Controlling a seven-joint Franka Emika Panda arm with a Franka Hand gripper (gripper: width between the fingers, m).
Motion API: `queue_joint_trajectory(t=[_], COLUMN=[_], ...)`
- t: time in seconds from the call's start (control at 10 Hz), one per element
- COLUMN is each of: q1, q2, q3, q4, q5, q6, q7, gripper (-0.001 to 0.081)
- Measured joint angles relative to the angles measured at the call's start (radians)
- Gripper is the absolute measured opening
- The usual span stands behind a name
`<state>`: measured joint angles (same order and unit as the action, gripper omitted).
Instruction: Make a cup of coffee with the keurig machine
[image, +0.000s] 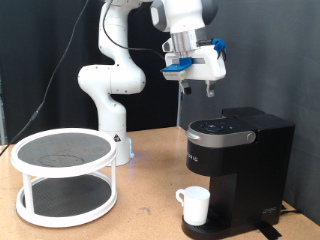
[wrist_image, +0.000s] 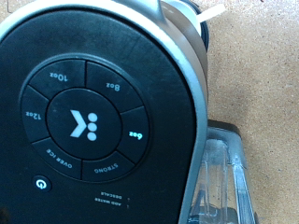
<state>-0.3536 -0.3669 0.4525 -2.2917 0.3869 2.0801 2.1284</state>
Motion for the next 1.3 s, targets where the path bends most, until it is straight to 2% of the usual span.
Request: queue_joint_trajectory(t=[0.3, 0.4, 0.7, 0.9, 1.1, 1.3], q1=[0.0, 0.0, 0.0, 0.0, 0.0, 0.0], q2=[0.009, 0.021, 0.105, 0.167, 0.211, 0.24], q3=[0.0, 0.001, 0.008, 0.015, 0.024, 0.033], q4=[0.01, 0.028, 0.14, 0.231, 0.292, 0.332], q5=[0.016, 0.019, -0.005, -0.057, -0.1, -0.121], q6=[0.024, 0.037, 0.03, -0.045, -0.099, -0.116], q7=[0.018, 0.04, 0.106, 0.122, 0.125, 0.135], gripper=[0.0734, 0.0734, 0.0734, 0.0734, 0.0734, 0.0734])
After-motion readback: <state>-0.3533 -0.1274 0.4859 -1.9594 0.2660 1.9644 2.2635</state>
